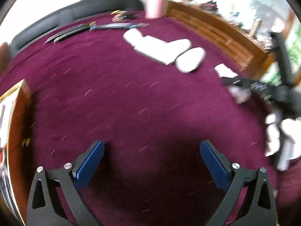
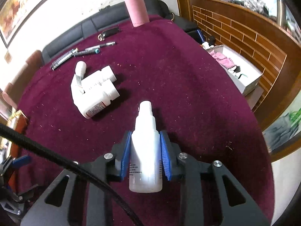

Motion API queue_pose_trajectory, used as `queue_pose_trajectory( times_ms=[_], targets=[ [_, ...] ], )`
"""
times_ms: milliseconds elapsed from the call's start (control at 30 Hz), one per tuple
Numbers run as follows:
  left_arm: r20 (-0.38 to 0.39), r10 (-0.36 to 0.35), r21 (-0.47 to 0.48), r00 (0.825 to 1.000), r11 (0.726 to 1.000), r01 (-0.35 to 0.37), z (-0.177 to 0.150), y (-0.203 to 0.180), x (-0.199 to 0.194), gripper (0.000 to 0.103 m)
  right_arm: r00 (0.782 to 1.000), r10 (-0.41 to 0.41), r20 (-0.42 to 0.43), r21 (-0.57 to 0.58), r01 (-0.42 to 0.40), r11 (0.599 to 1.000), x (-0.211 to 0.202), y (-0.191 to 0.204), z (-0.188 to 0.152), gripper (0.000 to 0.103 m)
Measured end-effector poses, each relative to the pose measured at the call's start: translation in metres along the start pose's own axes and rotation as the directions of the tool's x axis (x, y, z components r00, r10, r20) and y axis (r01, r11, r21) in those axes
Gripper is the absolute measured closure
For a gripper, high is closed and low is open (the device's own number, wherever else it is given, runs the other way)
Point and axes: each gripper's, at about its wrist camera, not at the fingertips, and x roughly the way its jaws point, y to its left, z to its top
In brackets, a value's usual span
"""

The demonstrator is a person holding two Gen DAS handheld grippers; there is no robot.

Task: Organize objects
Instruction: 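Move the right gripper to the white spray bottle and grasp it, then grasp a white pill bottle with the left gripper while the right holds the spray bottle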

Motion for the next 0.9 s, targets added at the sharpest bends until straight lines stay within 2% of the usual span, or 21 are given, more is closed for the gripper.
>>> queue_pose_trajectory(
  times_ms=[100, 167, 267, 333, 400, 567, 633, 700, 800, 900],
  targets=[
    [0.090, 0.061, 0.156, 0.994, 0.985, -0.075, 0.028, -0.033, -0.006, 0.004, 0.998, 0.057, 0.007, 0.043, -0.057, 0.997, 0.000, -0.009, 0.001, 0.075],
    [0.125, 0.055, 0.240, 0.991, 0.967, -0.084, 0.048, -0.052, -0.002, 0.004, 0.997, 0.078, 0.010, 0.060, -0.078, 0.995, 0.000, -0.012, 0.001, 0.075],
    [0.125, 0.055, 0.349, 0.991, 0.932, -0.095, 0.073, -0.071, 0.017, 0.004, 0.994, 0.106, 0.011, 0.079, -0.107, 0.991, 0.000, -0.015, 0.002, 0.075],
    [0.099, 0.033, 0.396, 0.995, 0.916, -0.069, 0.086, -0.075, 0.032, 0.005, 0.992, 0.127, 0.011, 0.092, -0.127, 0.988, 0.000, -0.017, 0.003, 0.075],
    [0.081, 0.033, 0.422, 0.996, 0.904, -0.064, 0.096, -0.079, 0.044, 0.009, 0.990, 0.144, 0.010, 0.106, -0.144, 0.984, -0.001, -0.020, 0.002, 0.075],
    [0.041, -0.001, 0.454, 0.999, 0.891, -0.018, 0.113, -0.079, 0.061, 0.012, 0.985, 0.174, 0.009, 0.128, -0.174, 0.976, -0.001, -0.025, 0.002, 0.075],
    [0.005, -0.011, 0.462, 1.000, 0.887, 0.007, 0.117, -0.079, 0.068, 0.023, 0.984, 0.179, 0.008, 0.133, -0.179, 0.975, -0.001, -0.026, 0.001, 0.075],
    [-0.056, -0.029, 0.466, 0.998, 0.883, 0.052, 0.120, -0.083, 0.079, 0.046, 0.983, 0.181, 0.008, 0.134, -0.181, 0.974, -0.001, -0.027, 0.001, 0.075],
    [-0.103, -0.035, 0.471, 0.994, 0.879, 0.080, 0.121, -0.087, 0.087, 0.053, 0.983, 0.185, 0.007, 0.137, -0.184, 0.973, -0.001, -0.028, 0.001, 0.075],
    [-0.127, -0.020, 0.462, 0.992, 0.883, 0.077, 0.121, -0.087, 0.098, 0.052, 0.983, 0.186, 0.008, 0.138, -0.185, 0.973, -0.001, -0.028, 0.001, 0.075]
  ],
)
